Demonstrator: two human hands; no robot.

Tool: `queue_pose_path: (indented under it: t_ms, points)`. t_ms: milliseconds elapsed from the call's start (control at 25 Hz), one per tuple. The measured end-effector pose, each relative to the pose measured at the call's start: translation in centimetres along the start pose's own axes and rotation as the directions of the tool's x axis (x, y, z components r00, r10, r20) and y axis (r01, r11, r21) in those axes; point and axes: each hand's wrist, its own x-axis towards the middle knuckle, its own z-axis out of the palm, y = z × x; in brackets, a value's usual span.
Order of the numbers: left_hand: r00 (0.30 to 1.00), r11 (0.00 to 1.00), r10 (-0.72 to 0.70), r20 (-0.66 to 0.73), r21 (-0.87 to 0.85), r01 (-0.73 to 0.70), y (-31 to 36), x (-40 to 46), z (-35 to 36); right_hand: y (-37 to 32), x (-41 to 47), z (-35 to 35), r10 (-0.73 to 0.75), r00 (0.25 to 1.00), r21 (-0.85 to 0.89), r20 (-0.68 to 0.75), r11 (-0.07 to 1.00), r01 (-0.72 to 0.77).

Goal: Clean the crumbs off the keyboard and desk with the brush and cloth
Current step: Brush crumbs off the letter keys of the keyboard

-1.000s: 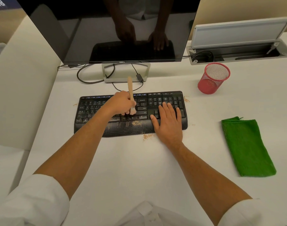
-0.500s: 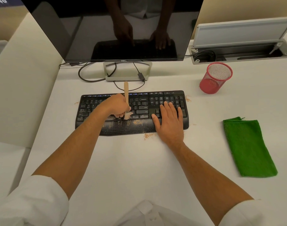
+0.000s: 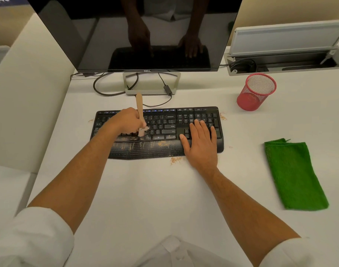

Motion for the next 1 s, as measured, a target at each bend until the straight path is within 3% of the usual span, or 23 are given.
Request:
queue_pose_path:
  t_ms: [80, 200, 280, 400, 560, 600, 800, 880, 1000]
  points:
    - [0.999, 1.000, -0.015, 0.047, -0.025, 0.016, -0.1, -0.1, -1.2, 0.0, 0.0, 0.1, -0.001, 1.000, -0.004, -0.008, 1.000, 0.001]
    - [0.975, 0.993, 0.027, -0.222, -0.107, -0.052, -0.1, -0.3, -0.8, 0.1, 0.0, 0.1, -0.001, 1.000, -0.001, -0.011, 1.000, 0.001]
    - [0.945, 0.981, 0.048, -0.324, -0.160, -0.105, -0.2, -0.4, 0.3, 0.0, 0.0, 0.2, 0.001, 1.000, -0.003, -0.009, 1.000, -0.001]
    - [0.959, 0.990, 0.049, -0.280, -0.116, -0.084, -0.9, -0.3, 1.3, 0.1, 0.0, 0.1, 0.005, 1.000, -0.002, 0.006, 1.000, -0.005]
    - [1.000, 0.999, -0.022, -0.015, -0.044, 0.022, -1.5, -0.4, -0.8, 0.0, -0.1, 0.3, 0.000, 1.000, 0.001, -0.017, 1.000, 0.000]
    - [1.000, 0.999, -0.024, -0.013, -0.031, 0.024, -1.6, -0.4, -1.1, 0.0, -0.1, 0.3, -0.001, 1.000, 0.000, -0.025, 1.000, 0.001]
    - [0.945, 0.983, 0.045, -0.325, -0.153, -0.100, -1.4, -0.9, 0.3, 0.1, 0.1, 0.3, 0.005, 1.000, 0.004, -0.017, 1.000, -0.005]
    - [0.949, 0.978, 0.075, -0.305, -0.162, -0.129, -1.8, -0.8, 1.1, 0.1, 0.1, 0.3, 0.004, 1.000, 0.011, -0.015, 1.000, -0.004]
    - [0.985, 0.993, 0.120, -0.122, 0.017, -0.119, -2.0, -0.7, 0.6, 0.1, 0.1, 0.3, 0.005, 1.000, 0.000, -0.016, 1.000, -0.005]
